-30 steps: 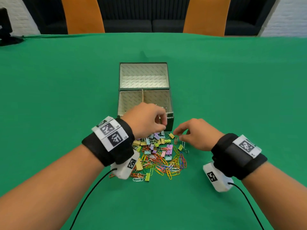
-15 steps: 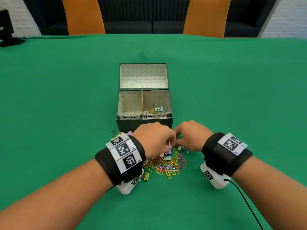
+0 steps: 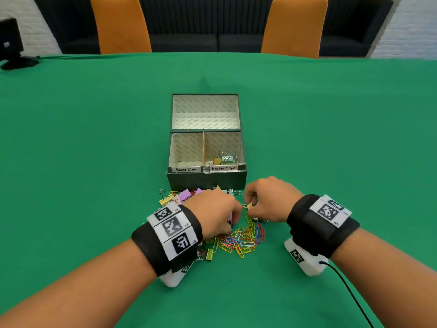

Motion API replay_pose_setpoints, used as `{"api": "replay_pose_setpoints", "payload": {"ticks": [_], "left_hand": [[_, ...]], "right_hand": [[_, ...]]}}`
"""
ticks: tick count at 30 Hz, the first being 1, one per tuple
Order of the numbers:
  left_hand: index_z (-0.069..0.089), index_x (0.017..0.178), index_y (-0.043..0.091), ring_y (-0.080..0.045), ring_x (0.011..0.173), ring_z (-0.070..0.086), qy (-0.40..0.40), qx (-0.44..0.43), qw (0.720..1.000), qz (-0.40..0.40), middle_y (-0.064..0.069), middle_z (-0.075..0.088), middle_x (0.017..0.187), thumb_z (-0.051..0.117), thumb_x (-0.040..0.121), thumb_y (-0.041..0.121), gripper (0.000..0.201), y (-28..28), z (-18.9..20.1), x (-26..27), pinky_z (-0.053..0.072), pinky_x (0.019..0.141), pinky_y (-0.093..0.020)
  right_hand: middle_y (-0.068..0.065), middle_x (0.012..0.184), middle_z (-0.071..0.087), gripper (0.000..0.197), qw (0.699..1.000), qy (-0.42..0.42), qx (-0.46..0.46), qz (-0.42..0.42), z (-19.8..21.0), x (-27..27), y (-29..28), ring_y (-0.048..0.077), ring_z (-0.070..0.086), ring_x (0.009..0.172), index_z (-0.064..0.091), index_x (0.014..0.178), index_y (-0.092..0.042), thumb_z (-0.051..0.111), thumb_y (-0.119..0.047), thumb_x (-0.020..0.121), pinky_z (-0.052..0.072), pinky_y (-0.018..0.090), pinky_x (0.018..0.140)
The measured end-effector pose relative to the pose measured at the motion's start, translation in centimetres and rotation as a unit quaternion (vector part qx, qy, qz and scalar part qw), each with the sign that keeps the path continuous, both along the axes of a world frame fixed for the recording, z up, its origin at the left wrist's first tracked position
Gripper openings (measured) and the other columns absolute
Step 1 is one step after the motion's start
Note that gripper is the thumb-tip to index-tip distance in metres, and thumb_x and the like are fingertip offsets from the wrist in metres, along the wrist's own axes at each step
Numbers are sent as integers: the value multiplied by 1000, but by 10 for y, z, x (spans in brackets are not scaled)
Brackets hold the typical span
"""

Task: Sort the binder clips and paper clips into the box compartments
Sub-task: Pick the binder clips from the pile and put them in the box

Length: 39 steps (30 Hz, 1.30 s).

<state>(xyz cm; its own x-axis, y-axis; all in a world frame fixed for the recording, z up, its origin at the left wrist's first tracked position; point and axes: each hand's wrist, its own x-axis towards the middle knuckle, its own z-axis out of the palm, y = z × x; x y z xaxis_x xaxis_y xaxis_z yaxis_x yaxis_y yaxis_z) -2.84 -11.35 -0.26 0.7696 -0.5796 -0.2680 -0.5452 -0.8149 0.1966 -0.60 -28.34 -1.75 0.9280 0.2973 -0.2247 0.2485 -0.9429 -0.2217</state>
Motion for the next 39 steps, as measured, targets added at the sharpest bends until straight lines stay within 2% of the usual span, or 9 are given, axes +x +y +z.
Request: {"api": "replay_pose_setpoints", "payload": {"ticks": [6,12,16,21,25,27,29,35,39], "left_hand": [[67,94,29,-6,77,60,-14,-106,993,49,11,69,87,66,79,22,17,23,12,2,50,73,-24],[73,90,30,4,61,54,-58,-256,957,124,18,62,69,69,83,22,12,29,31,13,42,60,-13],[68,81,30,1,63,56,-120,-319,922,185,16,65,74,74,78,23,10,29,36,25,53,68,-28],[65,77,28,2,63,53,-122,-324,917,199,14,65,75,74,77,23,11,25,34,32,52,70,-28],[63,78,29,2,63,55,-145,-340,905,213,14,65,76,74,79,26,12,22,30,46,50,64,-24],[61,80,31,1,65,55,-165,-333,901,222,14,65,78,72,81,27,11,19,28,54,49,64,-23],[61,83,31,-1,68,56,-181,-302,910,219,14,65,82,70,83,29,9,16,24,59,50,67,-26],[61,114,32,-16,107,54,-185,-198,943,194,9,65,111,60,90,37,25,9,14,60,47,92,-37],[59,110,32,-10,98,51,-202,-196,953,115,11,56,100,60,88,33,22,0,16,37,46,90,-31]], "right_hand": [[-10,83,65,15,995,-23,92,5,26,-1,-5,12,59,72,60,85,-30,64,-32,70,53,32,70],[-9,78,63,6,963,-162,217,-15,60,17,6,4,55,64,62,80,-26,64,-28,75,48,27,65],[-8,90,66,3,964,-193,175,-46,55,33,17,14,60,78,62,82,-30,62,-29,79,52,31,73],[-2,121,62,22,983,-162,91,-5,47,32,16,22,54,112,72,101,-32,53,-29,91,46,38,95],[-14,88,60,20,953,-222,202,-48,49,17,8,9,52,80,72,87,-29,54,-20,88,44,29,80],[-20,58,56,19,953,-205,215,-66,49,7,1,2,50,59,71,82,-28,56,-17,87,39,24,63],[-23,51,56,19,961,-166,209,-70,44,0,-6,1,50,50,71,79,-29,57,-17,85,36,22,56],[-15,90,70,14,997,52,57,19,20,-14,-22,-4,54,67,70,97,-32,63,-30,86,45,24,72],[-12,87,70,24,997,73,30,11,10,-15,-23,3,57,68,69,100,-32,73,-38,78,50,28,72]]}}
